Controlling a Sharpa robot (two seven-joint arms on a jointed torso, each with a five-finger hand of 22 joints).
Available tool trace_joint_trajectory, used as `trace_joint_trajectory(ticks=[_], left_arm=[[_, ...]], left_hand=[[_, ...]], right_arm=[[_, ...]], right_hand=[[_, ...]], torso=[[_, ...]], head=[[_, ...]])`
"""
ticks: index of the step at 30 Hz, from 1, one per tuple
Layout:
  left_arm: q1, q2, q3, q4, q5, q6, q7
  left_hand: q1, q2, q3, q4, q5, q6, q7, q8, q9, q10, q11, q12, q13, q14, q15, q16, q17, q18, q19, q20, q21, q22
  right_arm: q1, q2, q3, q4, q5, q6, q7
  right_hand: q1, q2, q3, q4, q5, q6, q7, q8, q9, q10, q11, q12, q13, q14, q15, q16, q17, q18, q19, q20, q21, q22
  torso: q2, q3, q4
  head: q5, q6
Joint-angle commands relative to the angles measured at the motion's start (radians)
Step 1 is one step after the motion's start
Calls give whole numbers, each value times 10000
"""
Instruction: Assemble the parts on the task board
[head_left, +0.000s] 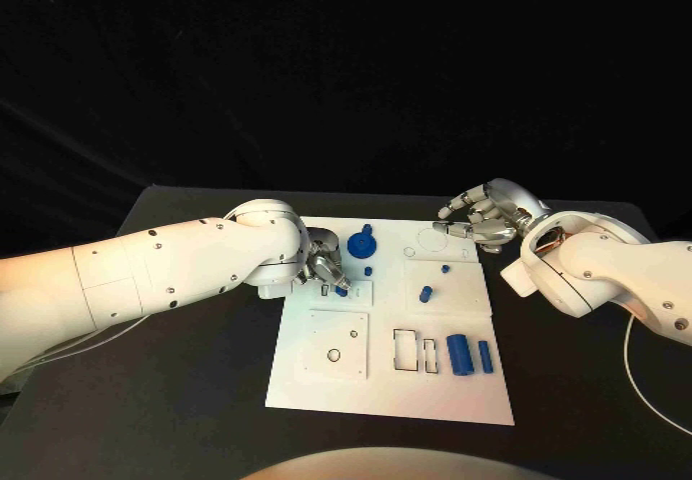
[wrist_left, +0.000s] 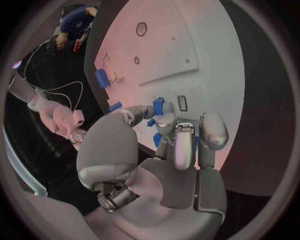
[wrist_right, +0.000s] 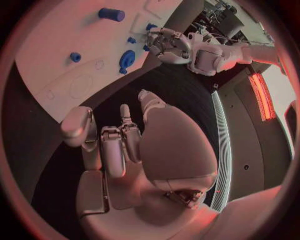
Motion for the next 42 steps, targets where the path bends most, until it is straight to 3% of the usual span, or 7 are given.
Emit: trace_joint_trajectory(ticks=[1,42], left_arm=[[-31,55,-21,5,226,146,129],[-26,74,-21,-109,220,289,8]], left_hand=[[-18,215,630,-748,-54,172,-222,-83,-18,87,12,45,25,697,-91,52,1231,-98,79,-26,-50,-16],[-273,149,-1100,181,-129,440,-299,-345,-47,176,-35,175,326,700,-121,53,1239,-117,156,-60,-82,49]], right_arm=[[-9,10,0,-16,-32,-13,100],[-10,23,-11,0,-2,-52,86]], right_hand=[[-85,40,47,-12,-9,-71,24,37,13,-79,-7,-65,893,809,-55,-42,1604,179,-28,-78,-78,-19],[-129,54,53,-11,-13,-102,28,47,17,-108,-3,-96,860,792,-52,-68,1534,191,-56,-78,-144,-70]], torso=[[0,1,-5],[0,7,4]], head=[[0,-4],[-33,-87]])
